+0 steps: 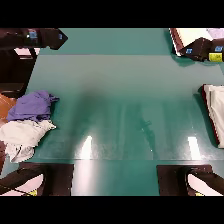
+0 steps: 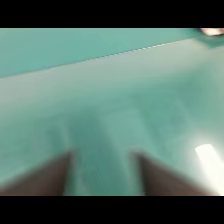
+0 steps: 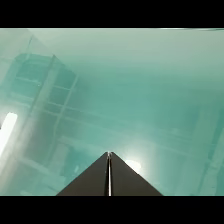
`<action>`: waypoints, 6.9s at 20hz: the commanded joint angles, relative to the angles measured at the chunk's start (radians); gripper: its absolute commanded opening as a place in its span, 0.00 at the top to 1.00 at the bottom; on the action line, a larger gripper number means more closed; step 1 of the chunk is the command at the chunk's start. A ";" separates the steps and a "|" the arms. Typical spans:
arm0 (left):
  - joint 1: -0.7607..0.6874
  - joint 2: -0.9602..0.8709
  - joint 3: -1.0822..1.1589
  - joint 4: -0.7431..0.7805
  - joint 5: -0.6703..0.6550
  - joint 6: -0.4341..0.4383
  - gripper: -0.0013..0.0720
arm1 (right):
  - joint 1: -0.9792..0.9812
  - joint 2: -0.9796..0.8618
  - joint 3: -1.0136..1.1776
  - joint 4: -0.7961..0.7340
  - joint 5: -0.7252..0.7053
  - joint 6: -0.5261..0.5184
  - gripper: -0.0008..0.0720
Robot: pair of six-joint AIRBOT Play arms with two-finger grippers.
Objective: Fold the shirts.
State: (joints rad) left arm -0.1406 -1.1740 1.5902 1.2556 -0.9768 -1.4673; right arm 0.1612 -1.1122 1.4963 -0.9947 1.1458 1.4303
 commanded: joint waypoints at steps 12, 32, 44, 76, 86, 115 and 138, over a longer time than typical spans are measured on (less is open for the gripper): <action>0.374 -0.051 -0.663 0.321 0.100 -0.078 0.21 | 0.001 0.000 -0.001 0.000 -0.022 0.000 0.96; 0.323 0.233 0.286 -0.277 -0.261 0.141 0.95 | -0.002 0.003 0.438 0.076 -0.043 0.001 0.96; -0.589 -0.315 0.286 -0.039 -0.294 0.088 0.11 | -0.001 0.003 0.451 0.078 0.011 0.001 0.96; -0.021 -0.425 0.149 -0.167 -0.211 0.114 0.95 | 0.039 -0.077 0.275 -0.100 0.351 0.099 0.96; -0.021 -0.393 0.148 -0.096 -0.275 0.113 0.95 | 0.215 -0.352 -0.445 0.404 -0.212 -0.063 0.29; -0.021 0.247 0.366 -0.127 -0.244 0.080 0.95 | 0.341 -0.070 0.557 -0.160 0.191 0.121 0.96; -0.016 -0.130 -0.462 -0.286 -0.280 0.255 0.45 | 0.290 -0.422 0.100 -0.151 0.269 0.154 0.96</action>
State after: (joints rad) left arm -0.1608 -1.3014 1.0878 1.0004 -1.2724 -1.2423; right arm 0.4488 -1.5330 1.6005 -1.1637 1.4151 1.5856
